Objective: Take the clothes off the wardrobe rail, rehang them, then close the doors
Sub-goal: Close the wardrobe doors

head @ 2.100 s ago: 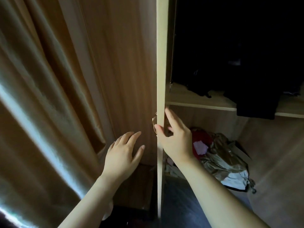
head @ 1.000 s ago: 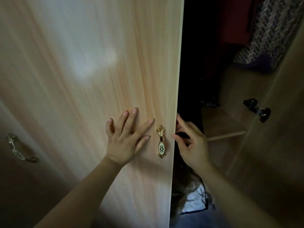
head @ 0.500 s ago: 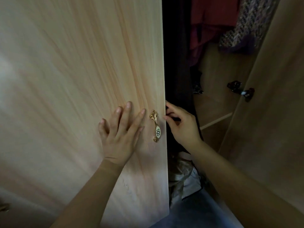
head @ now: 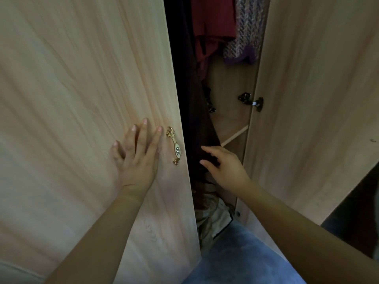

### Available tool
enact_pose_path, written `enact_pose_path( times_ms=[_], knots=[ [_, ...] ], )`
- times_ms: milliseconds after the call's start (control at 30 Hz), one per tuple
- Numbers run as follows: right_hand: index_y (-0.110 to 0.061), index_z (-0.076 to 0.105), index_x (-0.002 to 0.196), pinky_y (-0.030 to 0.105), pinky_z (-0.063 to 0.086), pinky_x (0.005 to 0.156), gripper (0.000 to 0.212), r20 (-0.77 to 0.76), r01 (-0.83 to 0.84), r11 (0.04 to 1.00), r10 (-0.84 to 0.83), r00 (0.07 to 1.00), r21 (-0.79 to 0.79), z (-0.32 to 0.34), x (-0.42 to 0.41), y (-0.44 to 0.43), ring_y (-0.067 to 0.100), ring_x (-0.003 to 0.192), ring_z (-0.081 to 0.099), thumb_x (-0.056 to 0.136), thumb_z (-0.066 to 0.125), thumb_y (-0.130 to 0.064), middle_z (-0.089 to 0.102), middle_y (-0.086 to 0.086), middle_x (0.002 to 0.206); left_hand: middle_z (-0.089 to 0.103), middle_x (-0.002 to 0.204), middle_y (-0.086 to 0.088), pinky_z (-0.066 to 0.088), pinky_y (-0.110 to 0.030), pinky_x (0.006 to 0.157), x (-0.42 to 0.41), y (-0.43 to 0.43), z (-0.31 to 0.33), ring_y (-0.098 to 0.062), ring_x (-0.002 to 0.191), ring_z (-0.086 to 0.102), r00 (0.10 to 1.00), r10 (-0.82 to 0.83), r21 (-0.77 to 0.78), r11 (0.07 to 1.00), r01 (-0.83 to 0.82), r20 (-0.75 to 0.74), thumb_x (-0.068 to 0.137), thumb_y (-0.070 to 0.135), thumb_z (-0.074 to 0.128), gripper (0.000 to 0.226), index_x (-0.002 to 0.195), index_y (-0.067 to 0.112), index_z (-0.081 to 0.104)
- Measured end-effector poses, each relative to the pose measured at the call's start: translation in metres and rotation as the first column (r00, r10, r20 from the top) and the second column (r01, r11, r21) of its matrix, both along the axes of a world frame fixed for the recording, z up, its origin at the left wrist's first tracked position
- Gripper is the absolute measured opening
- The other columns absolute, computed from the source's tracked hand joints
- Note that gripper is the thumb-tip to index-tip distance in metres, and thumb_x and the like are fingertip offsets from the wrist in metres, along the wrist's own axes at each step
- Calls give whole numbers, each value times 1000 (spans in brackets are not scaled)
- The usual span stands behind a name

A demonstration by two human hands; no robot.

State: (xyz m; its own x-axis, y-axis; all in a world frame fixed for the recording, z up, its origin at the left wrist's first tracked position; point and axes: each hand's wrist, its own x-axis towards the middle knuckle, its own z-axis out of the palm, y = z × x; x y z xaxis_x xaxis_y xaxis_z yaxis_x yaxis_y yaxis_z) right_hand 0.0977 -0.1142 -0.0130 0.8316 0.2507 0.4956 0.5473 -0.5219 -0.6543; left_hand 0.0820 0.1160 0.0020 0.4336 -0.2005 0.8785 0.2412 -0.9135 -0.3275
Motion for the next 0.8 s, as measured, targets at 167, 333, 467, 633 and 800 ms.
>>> enact_pose_path(
  times_ms=[167, 333, 467, 633, 800],
  knots=[
    [-14, 49, 134, 14, 34, 96, 46, -49, 81, 989, -87, 995, -120, -6, -27, -34, 18, 120, 50, 93, 53, -34, 54, 6, 132, 14, 158, -7, 14, -63, 104, -24, -25, 12, -31, 143, 12, 947, -172, -245, 964, 105, -271, 92, 40, 41, 55, 146, 33, 29],
    [-17, 38, 141, 26, 27, 105, 52, -148, 308, 892, -371, 917, -330, -25, -70, -136, 21, 132, 37, 95, 43, -40, 38, 6, 146, 26, 153, -12, 20, -70, 100, -31, -89, 5, -35, 139, 23, 779, -336, -372, 917, 142, -530, 88, 48, 31, 59, 142, 26, 38],
    [-17, 40, 140, 33, 28, 109, 54, -125, 433, 769, -544, 830, -469, -24, -90, -238, 24, 133, 36, 93, 47, -43, 38, 8, 146, 31, 152, -9, 23, -65, 107, -20, -168, -1, -32, 140, 25, 645, -463, -413, 878, 241, -608, 92, 51, 35, 57, 143, 26, 38],
    [-13, 44, 138, 38, 33, 107, 60, -70, 537, 743, -609, 790, -400, 10, -80, -344, 29, 130, 40, 88, 45, -48, 41, 12, 144, 37, 148, -11, 27, -60, 104, 6, -279, 0, -33, 136, 33, 520, -572, -467, 820, 332, -635, 88, 51, 40, 59, 142, 28, 39],
    [-14, 37, 141, 23, 29, 101, 57, 12, 549, 782, -571, 821, -295, 43, -31, -439, 19, 129, 41, 91, 55, -33, 40, 5, 144, 34, 150, -7, 27, -50, 108, 40, -391, -1, -27, 137, 32, 497, -618, -515, 785, 346, -609, 90, 53, 39, 59, 144, 31, 32]
  ],
)
